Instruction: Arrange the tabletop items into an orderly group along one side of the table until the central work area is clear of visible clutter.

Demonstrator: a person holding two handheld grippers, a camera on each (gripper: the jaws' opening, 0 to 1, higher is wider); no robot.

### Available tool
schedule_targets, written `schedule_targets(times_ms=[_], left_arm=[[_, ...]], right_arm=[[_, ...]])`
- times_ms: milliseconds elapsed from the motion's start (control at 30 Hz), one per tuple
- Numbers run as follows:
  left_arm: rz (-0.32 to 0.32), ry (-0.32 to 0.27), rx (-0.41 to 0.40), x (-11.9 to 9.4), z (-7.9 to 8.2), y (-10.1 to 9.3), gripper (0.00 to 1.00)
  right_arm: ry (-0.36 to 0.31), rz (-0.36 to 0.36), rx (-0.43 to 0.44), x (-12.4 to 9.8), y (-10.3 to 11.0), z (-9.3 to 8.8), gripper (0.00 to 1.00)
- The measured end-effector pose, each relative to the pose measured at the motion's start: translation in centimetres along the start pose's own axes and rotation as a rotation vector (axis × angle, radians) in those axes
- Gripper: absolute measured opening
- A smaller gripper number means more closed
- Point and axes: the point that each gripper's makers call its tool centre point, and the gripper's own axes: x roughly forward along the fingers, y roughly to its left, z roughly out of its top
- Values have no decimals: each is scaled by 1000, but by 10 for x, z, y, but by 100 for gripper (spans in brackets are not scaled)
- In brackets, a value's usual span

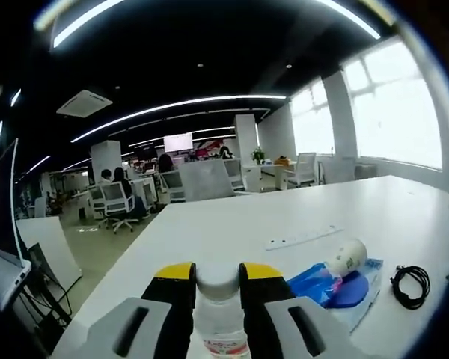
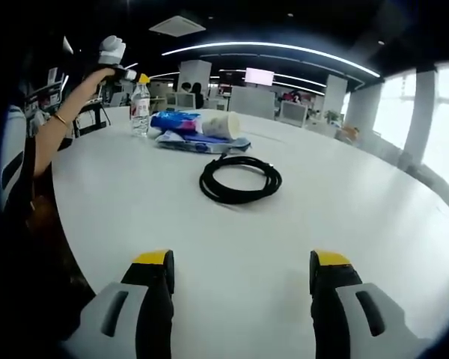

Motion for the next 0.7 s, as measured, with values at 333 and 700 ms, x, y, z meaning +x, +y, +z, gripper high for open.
schedule_targets(times_ms=[333,700], left_arm=[[-11,-18,9,3,3,0,22],[-26,-68,1,-1,12,0,34]], right_arm=[[-12,14,49,3,-4,-3,74],[-18,8,65,2,-5,-6,78]])
